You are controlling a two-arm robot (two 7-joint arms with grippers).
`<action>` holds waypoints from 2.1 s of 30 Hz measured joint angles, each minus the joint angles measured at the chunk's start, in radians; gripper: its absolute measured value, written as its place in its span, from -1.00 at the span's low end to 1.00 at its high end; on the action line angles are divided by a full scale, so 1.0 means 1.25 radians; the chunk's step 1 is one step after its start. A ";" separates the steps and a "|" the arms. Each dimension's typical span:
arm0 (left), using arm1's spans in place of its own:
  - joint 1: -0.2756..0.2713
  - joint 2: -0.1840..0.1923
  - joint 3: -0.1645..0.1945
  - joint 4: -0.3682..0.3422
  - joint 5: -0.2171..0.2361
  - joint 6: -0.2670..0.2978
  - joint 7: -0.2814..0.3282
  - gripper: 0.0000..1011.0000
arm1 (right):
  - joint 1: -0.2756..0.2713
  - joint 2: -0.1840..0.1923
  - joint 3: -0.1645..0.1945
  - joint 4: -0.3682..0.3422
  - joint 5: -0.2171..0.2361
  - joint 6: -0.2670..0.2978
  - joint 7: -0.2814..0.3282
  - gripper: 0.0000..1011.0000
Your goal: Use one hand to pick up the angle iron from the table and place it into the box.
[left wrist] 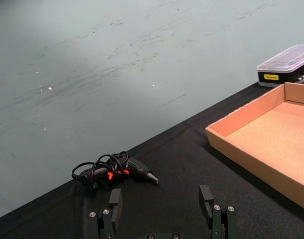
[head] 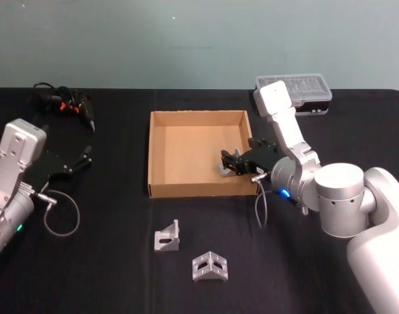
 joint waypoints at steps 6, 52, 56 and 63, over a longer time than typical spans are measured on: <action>0.000 0.000 0.000 0.000 0.000 0.000 0.000 1.00 | -0.006 0.000 0.009 -0.016 0.002 -0.007 0.000 0.76; 0.000 0.000 0.000 0.000 0.000 0.000 0.000 1.00 | -0.257 0.374 0.043 -0.425 0.216 -0.140 0.383 0.99; 0.000 0.000 0.000 0.000 0.000 0.000 0.000 1.00 | -0.222 0.397 -0.004 -0.394 0.219 -0.146 0.440 0.99; 0.000 0.000 0.000 0.000 0.000 0.000 0.000 1.00 | -0.176 0.413 -0.061 -0.352 0.219 -0.146 0.495 0.99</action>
